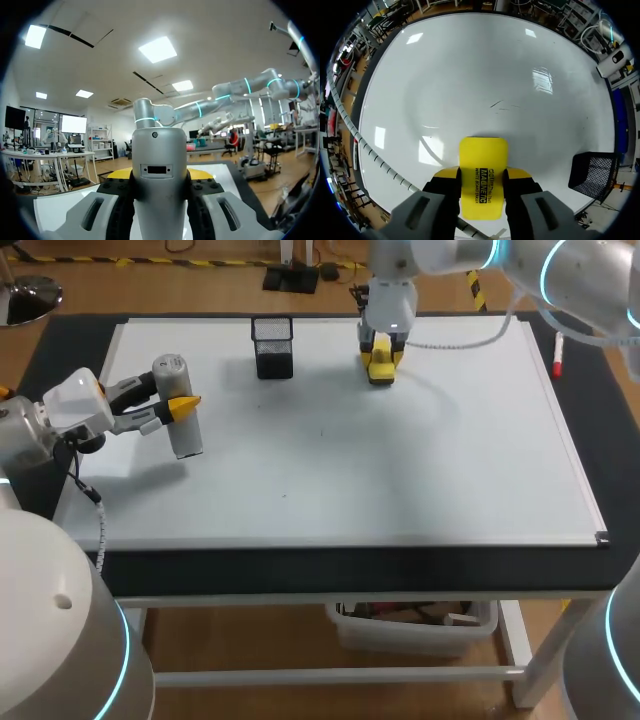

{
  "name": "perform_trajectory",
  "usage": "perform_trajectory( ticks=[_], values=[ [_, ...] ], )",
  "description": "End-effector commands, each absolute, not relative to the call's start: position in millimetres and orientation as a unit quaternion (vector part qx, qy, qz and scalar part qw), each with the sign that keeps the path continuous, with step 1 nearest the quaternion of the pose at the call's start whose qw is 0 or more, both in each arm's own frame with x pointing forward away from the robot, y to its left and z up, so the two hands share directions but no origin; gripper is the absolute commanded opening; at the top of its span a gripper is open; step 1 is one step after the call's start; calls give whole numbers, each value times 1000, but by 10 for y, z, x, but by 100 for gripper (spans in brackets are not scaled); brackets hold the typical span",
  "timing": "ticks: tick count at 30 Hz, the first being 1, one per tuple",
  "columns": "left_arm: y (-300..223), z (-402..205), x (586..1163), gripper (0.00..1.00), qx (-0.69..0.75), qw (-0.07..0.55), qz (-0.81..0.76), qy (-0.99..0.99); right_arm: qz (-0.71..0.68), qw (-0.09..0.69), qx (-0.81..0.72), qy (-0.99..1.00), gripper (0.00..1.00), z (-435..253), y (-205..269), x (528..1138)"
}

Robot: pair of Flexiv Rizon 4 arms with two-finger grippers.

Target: Pick up the inspection probe, press it on each red-marked spot on the whiteboard one by one, put down the probe, pick up the eraser, and wipe off all the red marks.

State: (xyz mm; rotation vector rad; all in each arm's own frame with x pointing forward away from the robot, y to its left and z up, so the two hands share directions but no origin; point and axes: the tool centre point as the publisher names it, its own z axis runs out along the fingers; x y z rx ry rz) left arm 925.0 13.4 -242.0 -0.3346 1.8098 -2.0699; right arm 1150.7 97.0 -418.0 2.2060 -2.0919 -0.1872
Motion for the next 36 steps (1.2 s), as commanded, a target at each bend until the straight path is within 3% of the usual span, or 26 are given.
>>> perform_trajectory(
  ticks=[1, 21, 22, 23, 24, 36],
  values=[
    [125, -2420, 9249, 0, -119, 187, -735, 641, -70, 60, 721, -687, 0, -4196, 982, 11554],
    [125, -2420, 9249, 0, -119, 187, -735, 641, -57, 48, 716, -694, 0, -4263, 963, 11523],
    [125, -2420, 9249, 0, -119, 187, -735, 641, -58, 49, 715, -695, 16, -4263, 957, 11521],
    [125, -2420, 9249, 0, -119, 187, -735, 641, -59, 48, 714, -696, 46, -4252, 948, 11514],
    [125, -2420, 9249, 0, -119, 187, -735, 641, -60, 41, 712, -699, 100, -4232, 936, 11507],
    [125, -2420, 9249, 0, -119, 187, -735, 641, -122, -58, 629, -765, 100, -3837, 602, 11480]
  ],
)
